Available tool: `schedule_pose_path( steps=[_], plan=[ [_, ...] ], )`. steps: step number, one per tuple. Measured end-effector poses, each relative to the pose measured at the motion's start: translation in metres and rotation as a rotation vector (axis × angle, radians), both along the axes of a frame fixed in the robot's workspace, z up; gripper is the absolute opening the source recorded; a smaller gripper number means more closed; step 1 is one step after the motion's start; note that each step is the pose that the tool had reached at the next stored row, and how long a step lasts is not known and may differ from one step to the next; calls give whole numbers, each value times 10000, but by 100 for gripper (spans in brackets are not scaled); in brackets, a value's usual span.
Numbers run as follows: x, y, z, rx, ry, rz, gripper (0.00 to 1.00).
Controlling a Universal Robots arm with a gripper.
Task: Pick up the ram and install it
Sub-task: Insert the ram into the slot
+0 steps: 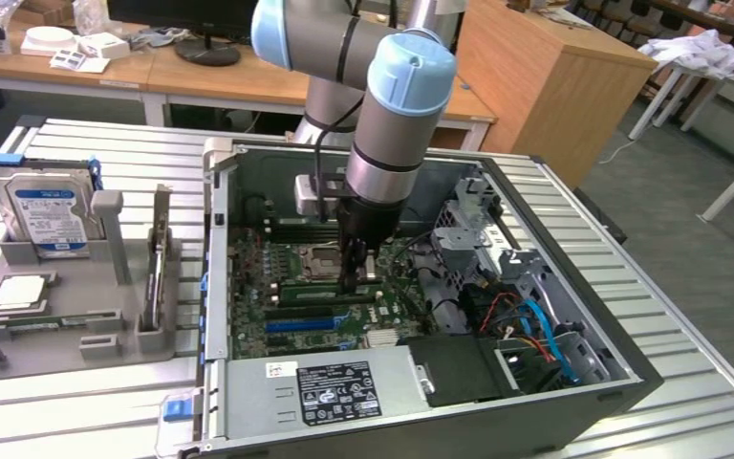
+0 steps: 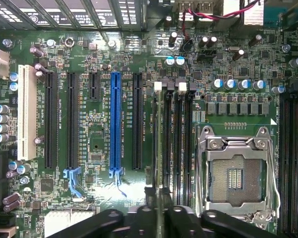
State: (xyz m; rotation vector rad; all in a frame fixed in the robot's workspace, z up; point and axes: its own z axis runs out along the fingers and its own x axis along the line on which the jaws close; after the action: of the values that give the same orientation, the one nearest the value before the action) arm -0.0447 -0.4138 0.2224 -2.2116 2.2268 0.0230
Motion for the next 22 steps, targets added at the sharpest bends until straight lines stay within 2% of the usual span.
schedule_pose_path(
  steps=[3,4,14,16,22],
  plan=[
    [0,0,0,-1,0,0,24],
    [0,0,0,-1,1,0,31],
    [0,0,29,-1,0,0,31],
    [-1,-1,78,-1,1,-1,31],
    [0,0,323,-1,2,-1,31]
  ],
)
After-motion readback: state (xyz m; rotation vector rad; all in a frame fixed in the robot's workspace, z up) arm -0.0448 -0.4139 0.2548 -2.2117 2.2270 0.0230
